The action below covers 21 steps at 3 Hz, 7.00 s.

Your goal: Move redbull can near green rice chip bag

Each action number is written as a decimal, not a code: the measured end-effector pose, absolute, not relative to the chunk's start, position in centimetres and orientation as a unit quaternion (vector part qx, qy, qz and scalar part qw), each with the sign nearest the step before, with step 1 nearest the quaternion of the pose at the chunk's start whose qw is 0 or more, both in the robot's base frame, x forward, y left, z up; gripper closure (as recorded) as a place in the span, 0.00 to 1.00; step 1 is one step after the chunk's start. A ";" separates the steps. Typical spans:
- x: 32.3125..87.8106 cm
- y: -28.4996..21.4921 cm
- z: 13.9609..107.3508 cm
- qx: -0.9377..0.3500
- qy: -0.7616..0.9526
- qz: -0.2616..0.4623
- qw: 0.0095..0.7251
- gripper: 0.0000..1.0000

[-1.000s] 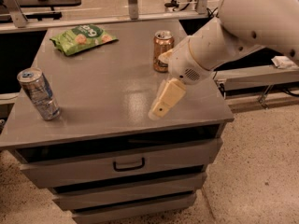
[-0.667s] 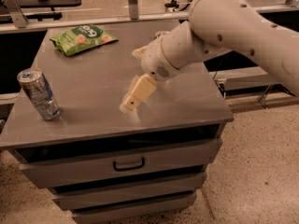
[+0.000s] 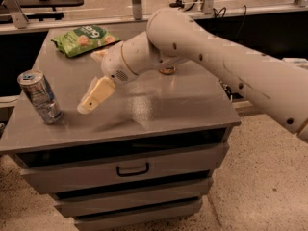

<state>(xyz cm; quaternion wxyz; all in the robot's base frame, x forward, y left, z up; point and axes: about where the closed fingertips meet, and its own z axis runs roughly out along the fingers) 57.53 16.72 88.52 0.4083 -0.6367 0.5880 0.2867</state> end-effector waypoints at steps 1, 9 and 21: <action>56.7 21.8 88.6 -0.640 0.551 0.344 0.410 0.00; 62.1 17.4 95.4 -0.632 0.552 0.325 0.435 1.00; 82.8 17.7 91.8 -0.531 0.609 0.278 0.520 0.35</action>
Offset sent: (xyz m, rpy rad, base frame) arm -0.0300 0.1199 0.0145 0.2415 0.1140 0.2733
